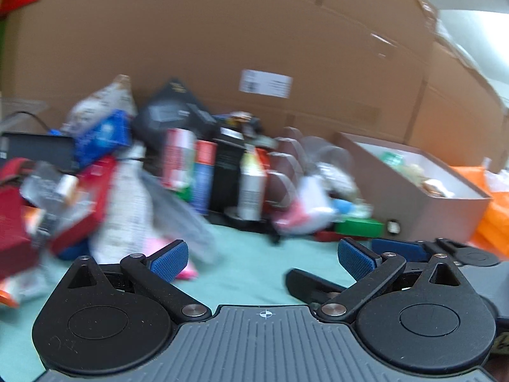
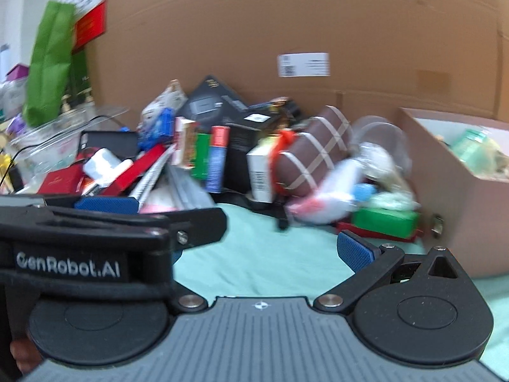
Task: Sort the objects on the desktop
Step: 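Withdraw both tools from the white box back over the table, then grasp the clear plastic case with the left tool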
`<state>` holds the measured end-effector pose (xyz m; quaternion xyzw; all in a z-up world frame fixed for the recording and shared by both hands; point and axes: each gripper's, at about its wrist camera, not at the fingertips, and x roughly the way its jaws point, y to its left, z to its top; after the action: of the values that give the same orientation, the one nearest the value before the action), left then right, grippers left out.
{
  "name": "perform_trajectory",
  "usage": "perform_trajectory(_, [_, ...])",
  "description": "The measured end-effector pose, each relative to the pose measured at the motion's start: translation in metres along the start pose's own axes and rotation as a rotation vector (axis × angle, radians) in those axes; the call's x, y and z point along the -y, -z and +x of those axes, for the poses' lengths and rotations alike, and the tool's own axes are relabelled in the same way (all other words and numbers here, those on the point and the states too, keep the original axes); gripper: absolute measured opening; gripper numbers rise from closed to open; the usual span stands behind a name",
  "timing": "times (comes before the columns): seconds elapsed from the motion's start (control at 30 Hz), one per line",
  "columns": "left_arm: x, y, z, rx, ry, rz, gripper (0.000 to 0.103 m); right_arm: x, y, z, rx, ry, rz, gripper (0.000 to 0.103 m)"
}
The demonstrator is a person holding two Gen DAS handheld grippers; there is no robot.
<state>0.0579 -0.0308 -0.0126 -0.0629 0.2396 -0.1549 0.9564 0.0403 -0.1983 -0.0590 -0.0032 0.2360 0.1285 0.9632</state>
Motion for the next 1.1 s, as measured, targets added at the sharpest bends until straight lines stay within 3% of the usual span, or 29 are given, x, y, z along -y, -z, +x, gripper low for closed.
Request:
perform_trajectory(0.1, [-0.027,-0.005,0.002,0.005,-0.044,-0.042,0.103,-0.016,-0.004,0.009,-0.003,-0.021,-0.031,0.103])
perform_trajectory(0.27, [-0.052,-0.012,0.016,-0.031,-0.001,-0.095,0.095,-0.034,-0.008,0.032,-0.029,-0.044,-0.103,0.1])
perform_trajectory(0.47, [-0.06,-0.014,0.042,-0.091,0.03,-0.16,0.088,-0.045,-0.008,0.066,-0.095,-0.041,-0.187,0.082])
perform_trajectory(0.63, [-0.054,-0.016,0.051,-0.117,0.076,-0.154,0.083,-0.046,-0.008,0.082,-0.127,-0.057,-0.193,0.069])
perform_trajectory(0.77, [-0.055,-0.015,0.062,-0.122,0.023,-0.161,0.084,-0.045,-0.008,0.089,-0.13,-0.065,-0.185,0.064])
perform_trajectory(0.9, [-0.068,-0.019,0.074,-0.13,0.015,-0.276,0.086,-0.049,-0.011,0.1,-0.132,-0.093,-0.191,0.057])
perform_trajectory(0.97, [-0.069,-0.022,0.079,-0.135,0.009,-0.276,0.086,-0.05,-0.012,0.106,-0.137,-0.106,-0.186,0.047])
perform_trajectory(1.0, [-0.069,-0.023,0.081,-0.132,-0.004,-0.267,0.085,-0.049,-0.013,0.108,-0.142,-0.112,-0.17,0.047])
perform_trajectory(1.07, [-0.069,-0.024,0.087,-0.153,-0.015,-0.254,0.078,-0.047,-0.013,0.108,-0.144,-0.117,-0.158,0.046])
perform_trajectory(1.1, [-0.068,-0.023,0.09,-0.164,-0.023,-0.251,0.068,-0.047,-0.013,0.107,-0.142,-0.116,-0.163,0.046])
